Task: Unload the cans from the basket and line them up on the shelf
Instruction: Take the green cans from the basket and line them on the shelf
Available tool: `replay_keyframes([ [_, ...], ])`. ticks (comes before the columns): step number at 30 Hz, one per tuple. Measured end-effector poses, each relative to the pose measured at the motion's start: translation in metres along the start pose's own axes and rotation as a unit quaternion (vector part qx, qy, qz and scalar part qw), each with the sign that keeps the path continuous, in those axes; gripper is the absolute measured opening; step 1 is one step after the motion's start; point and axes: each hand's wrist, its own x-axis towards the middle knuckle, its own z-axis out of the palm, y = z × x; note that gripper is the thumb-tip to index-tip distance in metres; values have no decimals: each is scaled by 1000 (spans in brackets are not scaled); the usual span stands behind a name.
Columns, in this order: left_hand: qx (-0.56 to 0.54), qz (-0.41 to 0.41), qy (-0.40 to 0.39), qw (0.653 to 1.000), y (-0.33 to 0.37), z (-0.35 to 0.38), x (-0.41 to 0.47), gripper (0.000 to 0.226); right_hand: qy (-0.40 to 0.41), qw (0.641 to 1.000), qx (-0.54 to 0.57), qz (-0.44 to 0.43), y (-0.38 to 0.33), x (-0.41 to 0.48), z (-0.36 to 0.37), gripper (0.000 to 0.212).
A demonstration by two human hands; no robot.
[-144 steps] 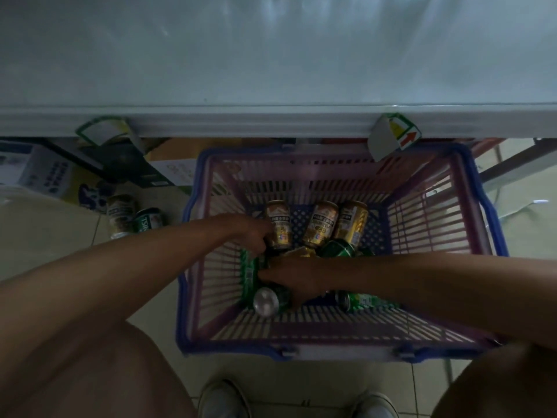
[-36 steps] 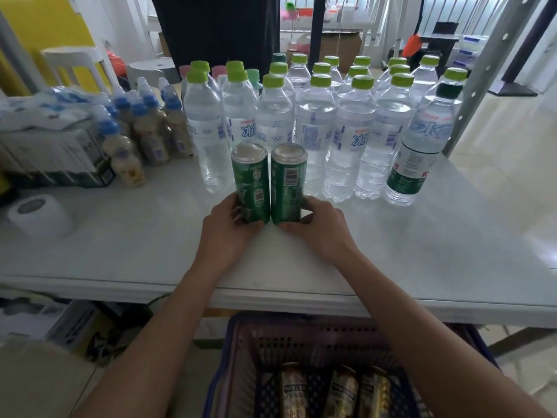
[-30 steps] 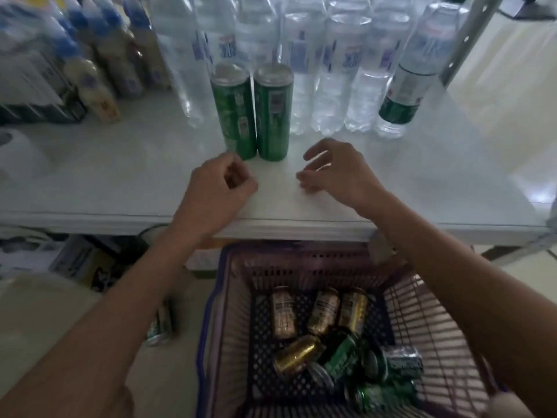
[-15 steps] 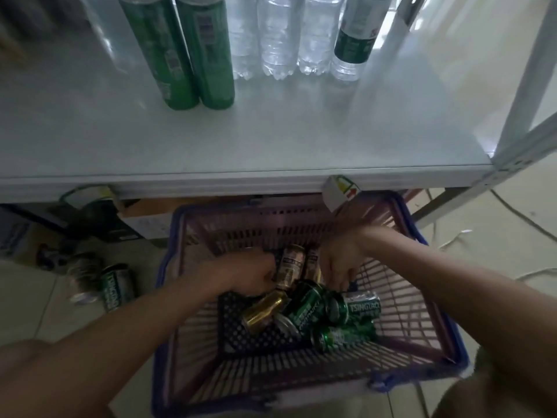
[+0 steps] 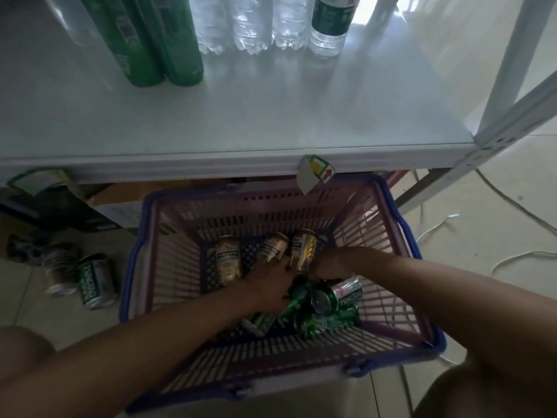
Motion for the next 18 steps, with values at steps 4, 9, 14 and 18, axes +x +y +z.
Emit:
replay_keyframes([
  [4, 66, -23, -67, 995, 5, 2, -5, 77, -36, 996, -84, -4, -13, 8, 5, 31],
  [9, 99, -50, -114, 987, 4, -15, 2, 51, -171, 964, -204, 1, -26, 16, 31, 59],
  [14, 3, -9, -55, 998, 16, 13, 22, 95, -65, 927, -358, -89, -22, 4, 49, 51],
  [18, -35, -41, -15, 998, 25, 31, 32, 93, -20, 947, -311, -75, -20, 5, 67, 25],
])
